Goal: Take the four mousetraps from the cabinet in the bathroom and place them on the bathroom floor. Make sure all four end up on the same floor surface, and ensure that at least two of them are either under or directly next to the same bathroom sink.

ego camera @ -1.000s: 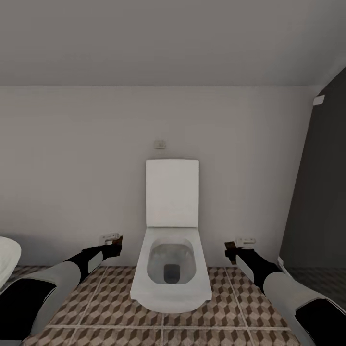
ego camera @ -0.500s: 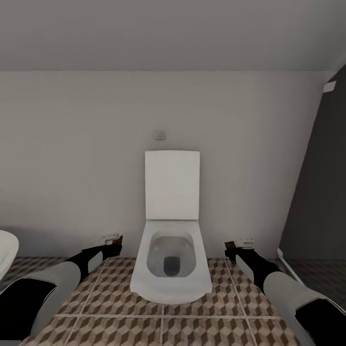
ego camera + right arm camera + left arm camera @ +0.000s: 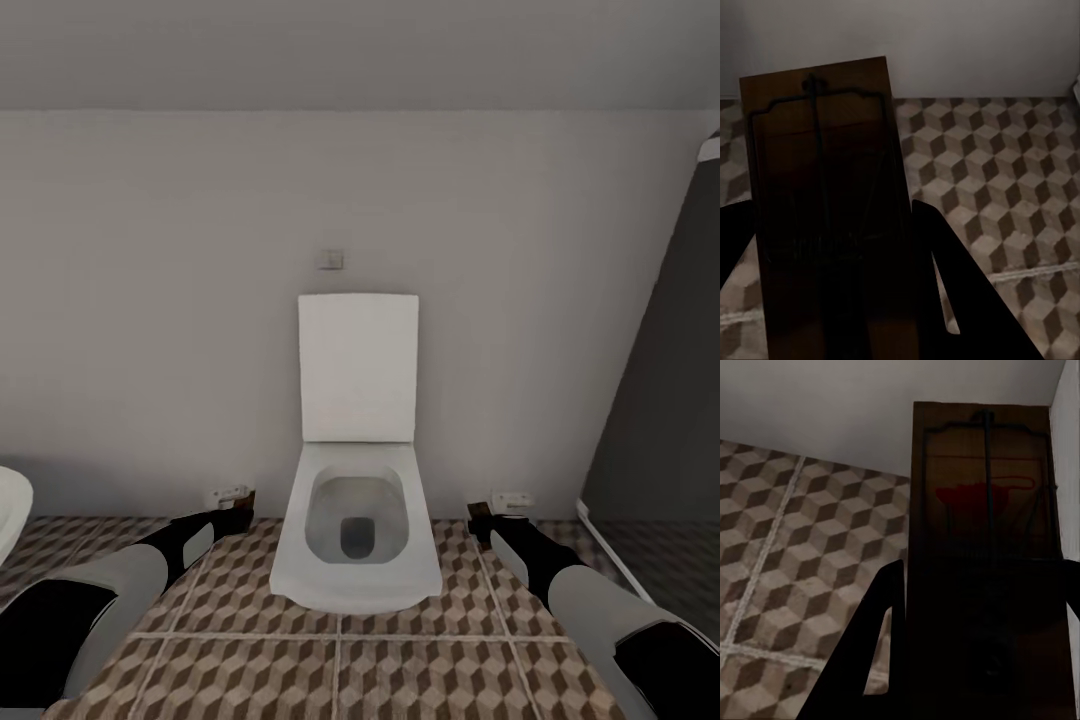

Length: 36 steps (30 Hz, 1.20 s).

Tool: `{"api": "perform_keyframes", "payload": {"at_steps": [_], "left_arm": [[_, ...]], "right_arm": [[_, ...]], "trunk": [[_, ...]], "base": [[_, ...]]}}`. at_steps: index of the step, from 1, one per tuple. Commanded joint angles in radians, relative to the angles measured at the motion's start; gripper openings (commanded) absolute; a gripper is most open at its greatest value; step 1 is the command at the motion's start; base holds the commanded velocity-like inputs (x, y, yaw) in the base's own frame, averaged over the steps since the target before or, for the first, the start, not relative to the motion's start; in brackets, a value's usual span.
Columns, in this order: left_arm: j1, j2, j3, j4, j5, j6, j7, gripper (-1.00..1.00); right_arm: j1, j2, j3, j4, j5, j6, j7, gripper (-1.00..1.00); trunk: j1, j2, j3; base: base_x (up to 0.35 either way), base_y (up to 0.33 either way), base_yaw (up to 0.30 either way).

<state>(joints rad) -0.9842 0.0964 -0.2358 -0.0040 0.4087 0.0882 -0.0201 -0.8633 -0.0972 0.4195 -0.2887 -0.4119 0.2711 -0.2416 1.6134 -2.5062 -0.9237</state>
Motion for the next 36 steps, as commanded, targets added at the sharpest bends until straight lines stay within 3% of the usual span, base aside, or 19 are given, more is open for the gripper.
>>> {"api": "perform_keyframes", "payload": {"at_steps": [1, 6, 36], "left_arm": [[-0.001, 0.0, -0.008, -0.001, 0.009, 0.004, 0.0, -1.0], [-0.001, 0.002, -0.008, -0.001, 0.009, 0.001, 0.0, -1.0], [-0.001, 0.006, -0.008, -0.002, 0.009, 0.003, -0.004, -1.0]], "right_arm": [[0.0, -0.001, 0.008, -0.003, -0.012, 0.005, -0.007, -1.0], [0.0, -0.001, 0.008, -0.003, -0.012, 0.005, -0.007, -1.0], [0.0, -0.001, 0.009, -0.003, -0.012, 0.01, -0.007, -1.0]], "trunk": [[0.0, -0.001, -0.005], [0.002, -0.002, -0.024], [0.002, -0.002, -0.024]], "base": [[0.0, 0.0, 0.0], [0.0, 0.0, 0.0], [0.0, 0.018, 0.0]]}}
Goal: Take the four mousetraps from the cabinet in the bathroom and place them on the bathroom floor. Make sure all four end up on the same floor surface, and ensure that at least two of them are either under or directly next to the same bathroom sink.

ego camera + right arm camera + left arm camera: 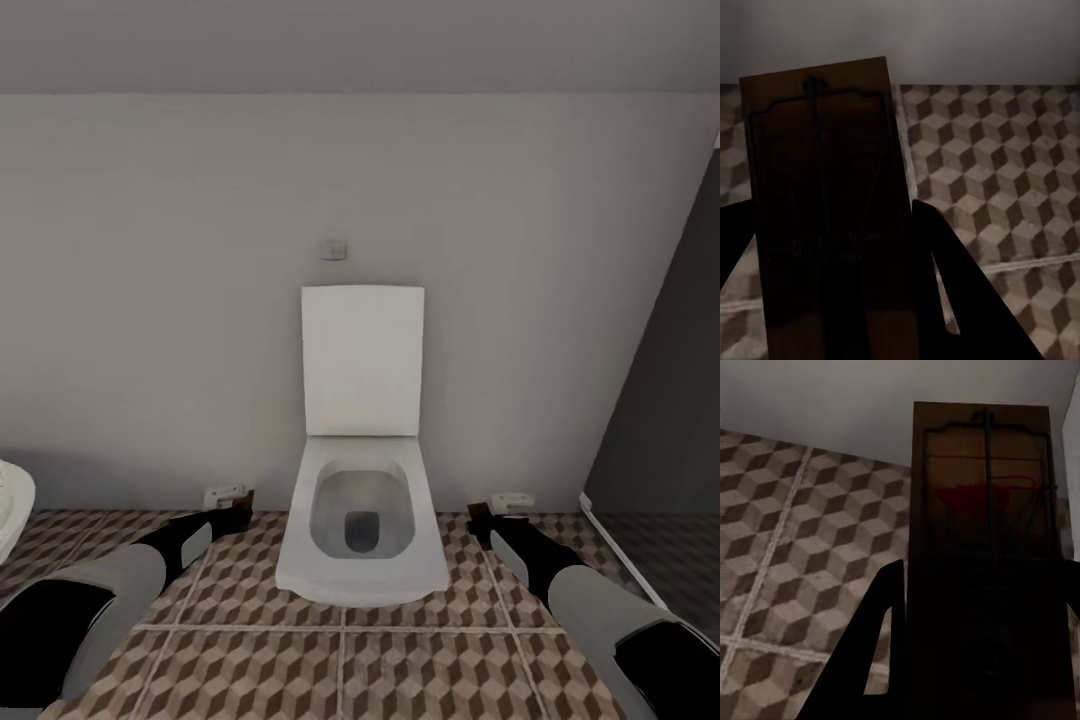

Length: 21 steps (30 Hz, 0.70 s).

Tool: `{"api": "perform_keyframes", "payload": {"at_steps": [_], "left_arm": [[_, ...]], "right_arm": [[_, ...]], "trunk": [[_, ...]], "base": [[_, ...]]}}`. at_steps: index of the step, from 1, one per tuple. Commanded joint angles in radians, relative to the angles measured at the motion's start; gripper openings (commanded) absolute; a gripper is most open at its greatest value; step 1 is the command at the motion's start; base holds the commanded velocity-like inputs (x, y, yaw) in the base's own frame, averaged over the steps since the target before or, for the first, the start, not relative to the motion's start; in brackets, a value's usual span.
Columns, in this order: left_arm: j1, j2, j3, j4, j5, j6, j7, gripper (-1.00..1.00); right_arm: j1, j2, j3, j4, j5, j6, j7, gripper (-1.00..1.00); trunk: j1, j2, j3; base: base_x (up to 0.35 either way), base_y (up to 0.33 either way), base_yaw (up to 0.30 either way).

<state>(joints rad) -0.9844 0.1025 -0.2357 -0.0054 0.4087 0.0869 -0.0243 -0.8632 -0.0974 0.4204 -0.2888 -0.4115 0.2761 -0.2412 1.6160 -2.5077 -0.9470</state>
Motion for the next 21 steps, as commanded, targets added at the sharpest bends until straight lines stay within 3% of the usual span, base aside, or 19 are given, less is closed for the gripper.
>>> {"api": "perform_keyframes", "payload": {"at_steps": [1, 8, 21], "left_arm": [[0.0, 0.0, -0.008, -0.001, 0.009, 0.005, 0.0, -1.0], [0.0, 0.0, -0.008, -0.001, 0.009, 0.003, 0.0, -1.0], [0.0, 0.0, -0.008, -0.001, 0.009, 0.001, 0.001, -1.0]], "right_arm": [[0.0, -0.001, 0.008, -0.003, -0.012, 0.005, -0.007, -1.0], [0.0, -0.001, 0.008, -0.003, -0.012, 0.005, -0.007, -1.0], [0.0, -0.001, 0.005, -0.004, -0.012, 0.0, -0.007, -1.0]], "trunk": [[0.0, 0.0, -0.001], [0.0, 0.0, -0.001], [0.0, 0.0, -0.001]], "base": [[0.0, 0.244, 0.0], [0.0, 0.155, 0.0], [0.0, 0.013, 0.0]]}}
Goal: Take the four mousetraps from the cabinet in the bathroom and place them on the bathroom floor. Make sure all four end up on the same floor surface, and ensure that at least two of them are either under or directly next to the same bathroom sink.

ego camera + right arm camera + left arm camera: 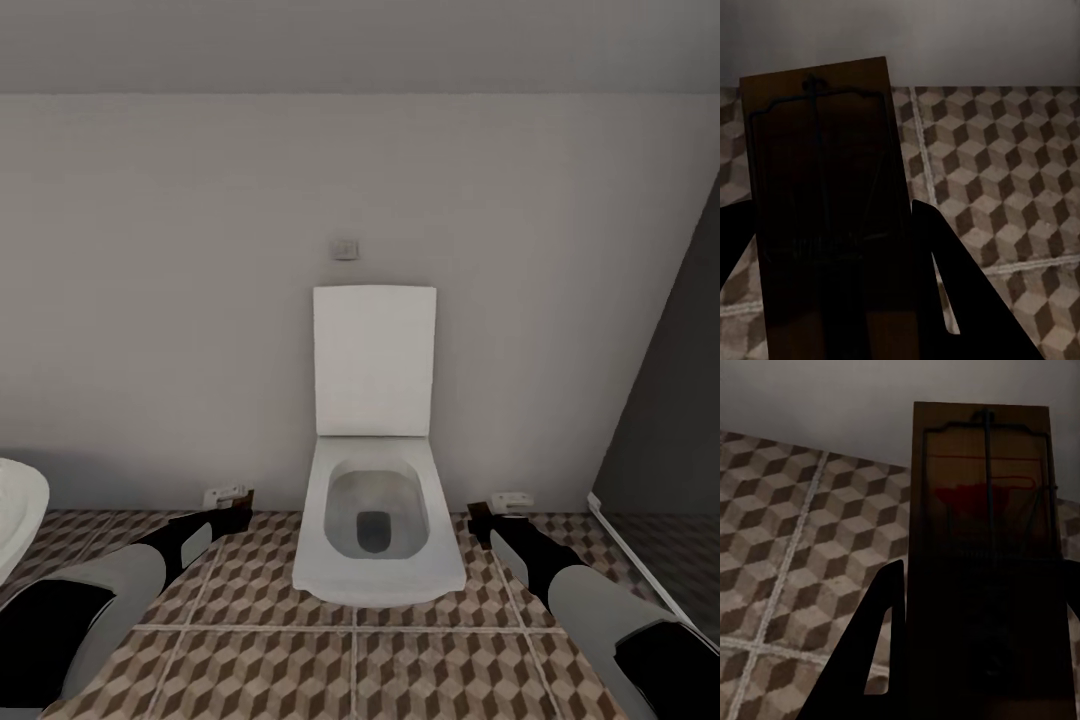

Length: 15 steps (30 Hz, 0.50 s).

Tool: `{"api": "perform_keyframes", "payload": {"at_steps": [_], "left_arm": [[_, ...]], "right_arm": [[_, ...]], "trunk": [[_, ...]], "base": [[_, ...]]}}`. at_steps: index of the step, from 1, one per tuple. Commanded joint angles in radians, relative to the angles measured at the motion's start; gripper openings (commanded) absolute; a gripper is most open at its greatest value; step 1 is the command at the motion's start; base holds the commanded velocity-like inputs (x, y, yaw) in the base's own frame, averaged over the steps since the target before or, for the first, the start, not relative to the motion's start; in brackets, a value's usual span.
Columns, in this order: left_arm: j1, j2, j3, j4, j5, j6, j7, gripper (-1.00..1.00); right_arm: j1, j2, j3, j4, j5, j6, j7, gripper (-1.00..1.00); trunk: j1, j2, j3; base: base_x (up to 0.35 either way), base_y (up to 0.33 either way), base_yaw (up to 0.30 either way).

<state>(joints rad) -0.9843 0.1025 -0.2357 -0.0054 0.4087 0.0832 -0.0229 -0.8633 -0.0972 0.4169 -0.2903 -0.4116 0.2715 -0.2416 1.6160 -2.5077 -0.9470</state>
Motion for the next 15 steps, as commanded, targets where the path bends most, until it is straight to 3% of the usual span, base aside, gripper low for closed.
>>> {"api": "perform_keyframes", "payload": {"at_steps": [1, 15], "left_arm": [[0.0, 0.0, -0.008, -0.001, 0.009, 0.004, 0.0, -1.0], [0.0, 0.0, -0.008, -0.001, 0.009, 0.004, 0.0, -1.0]], "right_arm": [[0.0, -0.001, 0.008, -0.003, -0.012, 0.005, -0.007, -1.0], [0.0, 0.001, 0.007, -0.003, -0.013, 0.003, -0.008, -1.0]], "trunk": [[0.0, 0.0, -0.001], [0.0, 0.0, -0.001]], "base": [[0.0, 0.0, 0.0], [0.0, 0.0, 0.0]]}}
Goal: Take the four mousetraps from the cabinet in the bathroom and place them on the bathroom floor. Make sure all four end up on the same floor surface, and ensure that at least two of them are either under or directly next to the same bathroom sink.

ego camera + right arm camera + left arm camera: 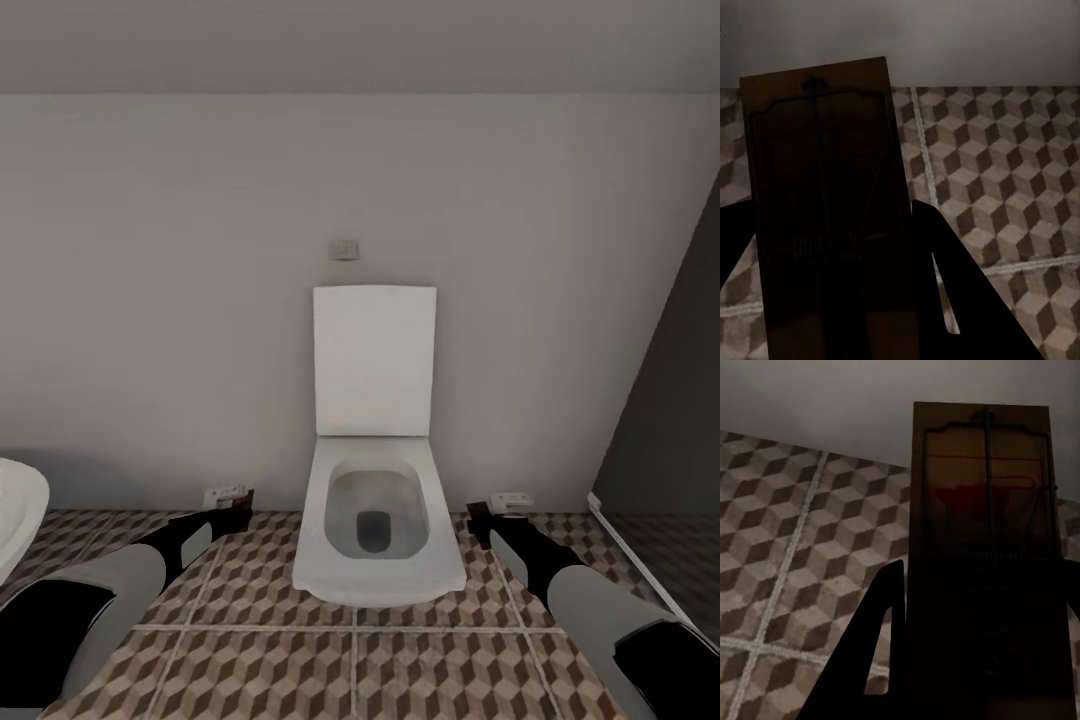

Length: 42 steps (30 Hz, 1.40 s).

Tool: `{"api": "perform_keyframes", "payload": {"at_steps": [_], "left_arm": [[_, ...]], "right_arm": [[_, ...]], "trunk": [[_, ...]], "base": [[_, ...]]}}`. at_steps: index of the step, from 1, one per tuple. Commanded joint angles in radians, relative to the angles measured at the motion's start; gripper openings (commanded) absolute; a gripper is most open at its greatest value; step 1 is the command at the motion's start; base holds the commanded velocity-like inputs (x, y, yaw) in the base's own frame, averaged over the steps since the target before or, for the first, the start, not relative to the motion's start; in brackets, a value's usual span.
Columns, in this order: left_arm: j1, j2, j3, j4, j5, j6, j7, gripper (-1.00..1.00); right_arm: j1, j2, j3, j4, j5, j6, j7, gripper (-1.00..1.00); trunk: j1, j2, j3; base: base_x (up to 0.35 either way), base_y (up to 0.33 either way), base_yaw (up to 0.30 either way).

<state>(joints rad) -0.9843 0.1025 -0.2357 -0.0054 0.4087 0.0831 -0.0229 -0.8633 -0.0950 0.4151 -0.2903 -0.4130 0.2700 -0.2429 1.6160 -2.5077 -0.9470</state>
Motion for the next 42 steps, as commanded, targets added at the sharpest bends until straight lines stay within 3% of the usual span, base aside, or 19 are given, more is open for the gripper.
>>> {"api": "perform_keyframes", "payload": {"at_steps": [1, 42], "left_arm": [[0.0, 0.0, -0.008, -0.001, 0.009, 0.004, 0.0, -1.0], [0.0, -0.001, -0.008, 0.0, 0.009, 0.003, 0.001, -1.0]], "right_arm": [[0.0, -0.001, 0.008, -0.003, -0.012, 0.005, -0.007, -1.0], [0.0, -0.002, 0.009, -0.003, -0.012, 0.005, -0.013, -1.0]], "trunk": [[0.0, 0.0, -0.001], [0.0, 0.0, -0.001]], "base": [[0.0, 0.0, 0.0], [0.0, -0.035, 0.0]]}}
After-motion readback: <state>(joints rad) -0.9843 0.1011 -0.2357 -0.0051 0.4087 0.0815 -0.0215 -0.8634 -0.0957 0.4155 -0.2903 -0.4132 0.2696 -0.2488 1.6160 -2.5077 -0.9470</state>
